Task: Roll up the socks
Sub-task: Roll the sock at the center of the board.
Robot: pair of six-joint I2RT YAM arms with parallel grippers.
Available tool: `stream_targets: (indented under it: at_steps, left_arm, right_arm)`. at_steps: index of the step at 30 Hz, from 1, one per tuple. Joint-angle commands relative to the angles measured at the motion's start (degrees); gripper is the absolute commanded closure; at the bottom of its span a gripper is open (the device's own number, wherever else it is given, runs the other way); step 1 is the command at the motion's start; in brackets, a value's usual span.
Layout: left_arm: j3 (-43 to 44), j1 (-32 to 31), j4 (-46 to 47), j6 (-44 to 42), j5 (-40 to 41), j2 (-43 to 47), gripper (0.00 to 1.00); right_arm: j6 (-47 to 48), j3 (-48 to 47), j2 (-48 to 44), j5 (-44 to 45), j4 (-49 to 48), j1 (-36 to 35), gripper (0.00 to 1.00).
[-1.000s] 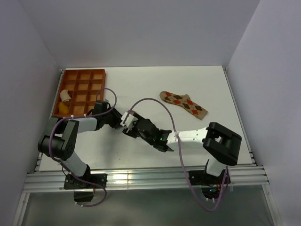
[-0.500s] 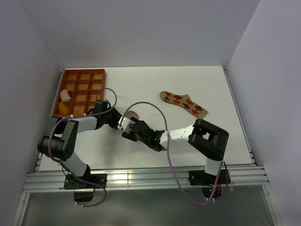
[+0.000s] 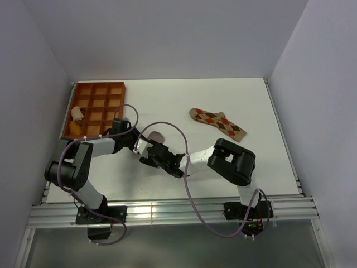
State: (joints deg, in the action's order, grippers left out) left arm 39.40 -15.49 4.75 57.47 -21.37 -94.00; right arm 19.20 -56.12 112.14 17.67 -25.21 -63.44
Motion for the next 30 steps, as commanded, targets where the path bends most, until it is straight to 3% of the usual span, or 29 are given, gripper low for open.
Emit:
stream_targets:
  at_steps: [1, 5, 12, 16, 19, 20, 23, 26, 30]
  left_arm:
    - [-1.6, -0.16, -8.27, -3.33, 2.64, -0.84, 1.0]
    - [-1.69, -0.16, -7.74, -3.16, 1.86, -0.84, 1.0]
    - [-1.69, -0.16, -7.66, -3.07, 1.33, -0.31, 1.0]
    - [-1.87, -0.16, -7.3, -2.63, 1.59, 0.39, 0.98]
    - [-2.83, -0.07, -6.16, -2.02, 2.47, 2.32, 0.83]
    - [-3.36, 0.1, -5.38, -1.58, 2.82, 2.93, 0.7]
    - [-5.29, 0.72, -3.28, -0.09, 4.4, 6.0, 0.49]
    - [-7.4, 1.6, -2.47, 1.06, 6.77, 9.09, 0.37]
    - [-11.0, 2.91, -1.24, 2.64, 9.58, 13.3, 0.3]
  right_arm:
    - [0.31, -2.33, 2.99, 0.17, 0.78, -0.02, 0.34]
    - [0.75, -4.08, 5.28, -0.53, 2.71, 0.07, 0.4]
    - [0.4, -5.76, 6.25, -3.78, 7.8, 1.21, 0.79]
    - [0.14, -8.04, 5.9, -8.43, 13.16, 2.26, 0.92]
    - [-0.57, -9.96, 5.11, -13.78, 18.17, 3.84, 0.96]
    - [-0.74, -10.67, 5.02, -15.28, 19.75, 4.37, 0.97]
    - [-1.18, -13.39, 5.2, -20.02, 24.76, 6.39, 0.98]
    - [-1.27, -16.04, 5.72, -23.02, 29.86, 7.89, 0.99]
    - [-1.45, -17.88, 6.25, -24.35, 32.68, 8.59, 1.0]
